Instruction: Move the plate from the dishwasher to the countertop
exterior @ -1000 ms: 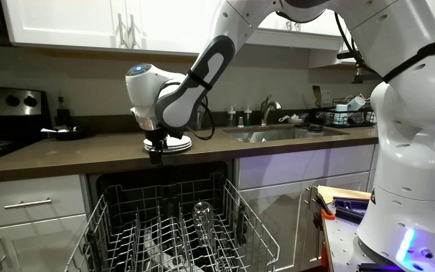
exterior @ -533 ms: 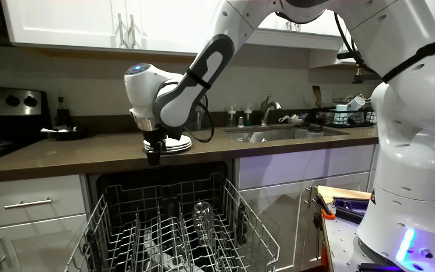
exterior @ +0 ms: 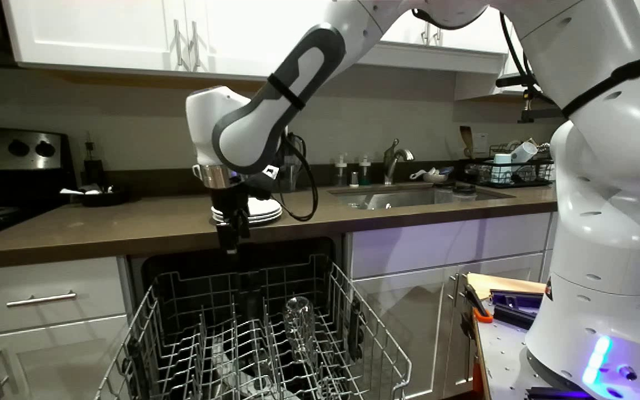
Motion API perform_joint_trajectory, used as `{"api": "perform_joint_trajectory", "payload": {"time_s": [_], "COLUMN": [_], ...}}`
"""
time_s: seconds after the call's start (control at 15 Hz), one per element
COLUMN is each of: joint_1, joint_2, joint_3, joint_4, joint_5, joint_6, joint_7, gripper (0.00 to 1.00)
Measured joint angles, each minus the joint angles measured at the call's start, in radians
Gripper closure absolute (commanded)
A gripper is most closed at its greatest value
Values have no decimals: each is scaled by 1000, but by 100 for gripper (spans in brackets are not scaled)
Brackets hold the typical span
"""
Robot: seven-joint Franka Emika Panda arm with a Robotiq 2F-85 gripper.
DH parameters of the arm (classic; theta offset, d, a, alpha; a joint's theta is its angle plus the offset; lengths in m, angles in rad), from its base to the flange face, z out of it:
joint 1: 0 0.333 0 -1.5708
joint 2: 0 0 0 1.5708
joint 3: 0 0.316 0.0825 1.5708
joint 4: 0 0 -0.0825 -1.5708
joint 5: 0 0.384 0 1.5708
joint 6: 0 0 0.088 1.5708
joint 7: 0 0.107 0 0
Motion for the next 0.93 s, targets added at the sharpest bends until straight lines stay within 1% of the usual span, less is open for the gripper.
{"api": "perform_joint_trajectory", "payload": {"time_s": [0.2, 0.4, 0.6, 0.67, 0.8, 0.93], "joint_1": [-20, -22, -30, -32, -33, -33], "joint_2": [-109, -250, -384, -423, -478, -494], "joint_3": [39, 46, 47, 45, 43, 43], "joint_4": [-84, -174, -245, -266, -299, -314], "joint_5": [91, 137, 208, 227, 242, 243], "joint_6": [-117, -229, -344, -372, -392, -392], "joint_7": [-76, -102, -158, -176, -190, -191], "gripper": [0, 0, 0, 0, 0, 0]}}
